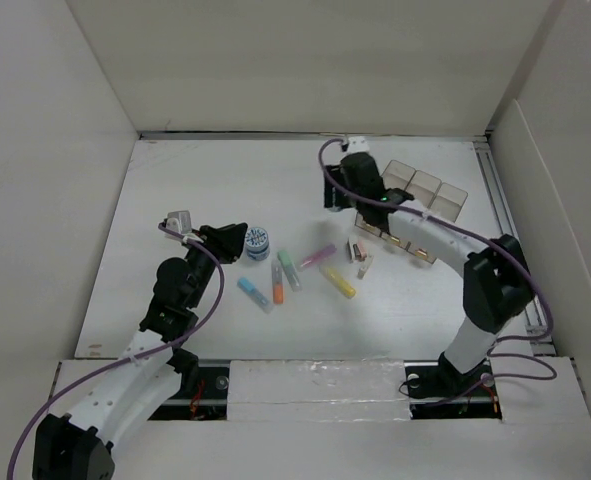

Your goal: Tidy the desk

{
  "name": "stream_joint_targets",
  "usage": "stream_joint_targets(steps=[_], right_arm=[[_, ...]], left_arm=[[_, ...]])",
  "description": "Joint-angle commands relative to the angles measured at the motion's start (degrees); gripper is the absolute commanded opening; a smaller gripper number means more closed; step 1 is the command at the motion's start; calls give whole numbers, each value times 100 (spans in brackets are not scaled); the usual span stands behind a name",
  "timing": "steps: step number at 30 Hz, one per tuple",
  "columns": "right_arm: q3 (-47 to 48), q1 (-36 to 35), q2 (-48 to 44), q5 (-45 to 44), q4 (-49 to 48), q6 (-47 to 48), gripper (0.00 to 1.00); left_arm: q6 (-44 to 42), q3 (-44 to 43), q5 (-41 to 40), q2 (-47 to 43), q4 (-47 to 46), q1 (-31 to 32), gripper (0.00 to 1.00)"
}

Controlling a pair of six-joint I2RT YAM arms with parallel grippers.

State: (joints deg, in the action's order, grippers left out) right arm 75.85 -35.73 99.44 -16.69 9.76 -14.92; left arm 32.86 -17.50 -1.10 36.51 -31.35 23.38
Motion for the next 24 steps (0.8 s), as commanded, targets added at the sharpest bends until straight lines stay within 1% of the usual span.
stream_joint_targets(steps=[1,6,7,8,10,15,19,24], right_arm=[[176,750,-512,-177,-316,-46,50],[263,1663,-505,42,-317,-55,50],[298,1770,-443,104,-343,-38,50],[516,2032,-234,270,-334,-38,50],[605,2095,-145,280,-308,-11,50],[1018,2403,260,631,-290,94,51],[1282,2456,532,474,-107,147,51],[1169,2571,673,456,-159,112,51]], left_arm=[[-52,-114,75,-144,-222,105,33],[-34,-114,75,-171,-221,106,33],[-34,-105,75,-179,-248,106,33],[-26,-140,75,-136,-188,106,33],[-34,-166,75,-118,-135,106,33],[-52,-122,49,-215,-187,158,33],[-61,-140,75,-232,-178,158,33],[-61,-149,75,-215,-160,158,33]])
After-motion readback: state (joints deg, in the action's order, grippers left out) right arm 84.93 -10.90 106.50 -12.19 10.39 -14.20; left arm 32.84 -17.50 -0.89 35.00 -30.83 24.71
